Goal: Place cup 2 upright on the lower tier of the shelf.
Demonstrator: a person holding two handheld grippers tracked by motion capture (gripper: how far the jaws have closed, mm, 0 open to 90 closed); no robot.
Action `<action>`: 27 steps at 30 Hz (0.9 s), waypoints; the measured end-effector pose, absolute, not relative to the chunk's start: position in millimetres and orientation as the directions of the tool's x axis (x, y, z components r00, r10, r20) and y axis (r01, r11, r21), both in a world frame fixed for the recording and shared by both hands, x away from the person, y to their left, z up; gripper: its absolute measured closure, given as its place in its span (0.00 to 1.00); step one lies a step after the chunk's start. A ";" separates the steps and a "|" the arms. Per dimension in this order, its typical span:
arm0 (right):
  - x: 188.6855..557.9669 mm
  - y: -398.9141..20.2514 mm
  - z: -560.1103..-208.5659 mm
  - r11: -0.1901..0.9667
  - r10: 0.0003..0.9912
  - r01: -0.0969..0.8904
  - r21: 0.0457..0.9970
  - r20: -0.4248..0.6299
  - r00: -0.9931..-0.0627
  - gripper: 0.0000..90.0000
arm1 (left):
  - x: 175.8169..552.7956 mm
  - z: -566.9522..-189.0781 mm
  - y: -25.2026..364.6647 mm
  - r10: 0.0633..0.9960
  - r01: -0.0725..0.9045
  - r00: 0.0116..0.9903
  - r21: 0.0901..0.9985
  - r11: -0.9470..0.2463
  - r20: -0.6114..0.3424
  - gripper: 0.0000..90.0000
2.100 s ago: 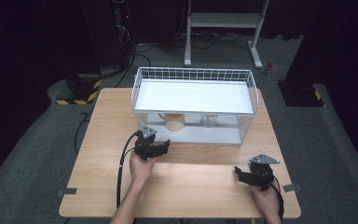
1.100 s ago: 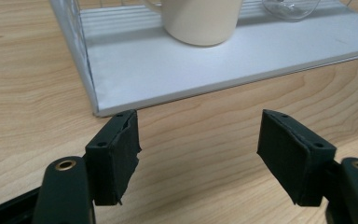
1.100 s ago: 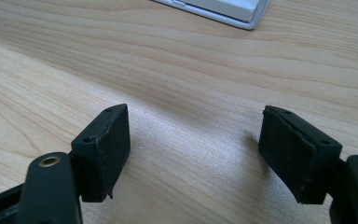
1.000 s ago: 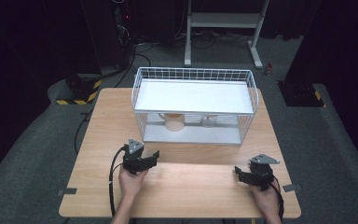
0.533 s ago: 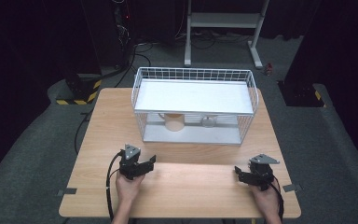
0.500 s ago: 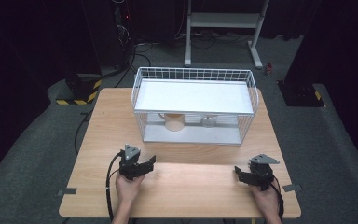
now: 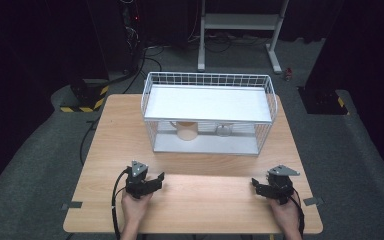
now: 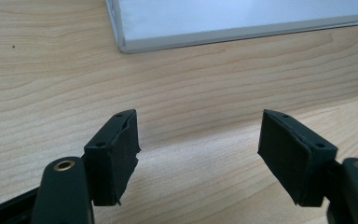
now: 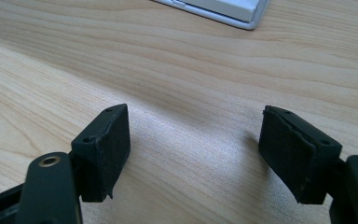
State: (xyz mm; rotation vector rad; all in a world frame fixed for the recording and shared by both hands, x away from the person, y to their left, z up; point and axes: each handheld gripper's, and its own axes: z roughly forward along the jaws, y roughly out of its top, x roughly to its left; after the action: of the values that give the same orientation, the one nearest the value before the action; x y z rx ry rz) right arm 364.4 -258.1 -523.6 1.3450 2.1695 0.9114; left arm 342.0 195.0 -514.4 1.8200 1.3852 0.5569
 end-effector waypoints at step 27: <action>364.4 -258.0 -523.6 0.314 0.899 0.618 0.721 -0.016 -0.438 0.28 | 332.6 -526.4 195.6 0.958 0.619 0.286 0.769 -0.156 -0.036 0.32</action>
State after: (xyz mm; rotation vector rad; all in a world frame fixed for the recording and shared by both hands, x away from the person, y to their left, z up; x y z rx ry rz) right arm 364.4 -258.0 -523.6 1.3455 2.1693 0.9113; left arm 332.6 195.6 -526.4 1.8672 1.4156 0.6242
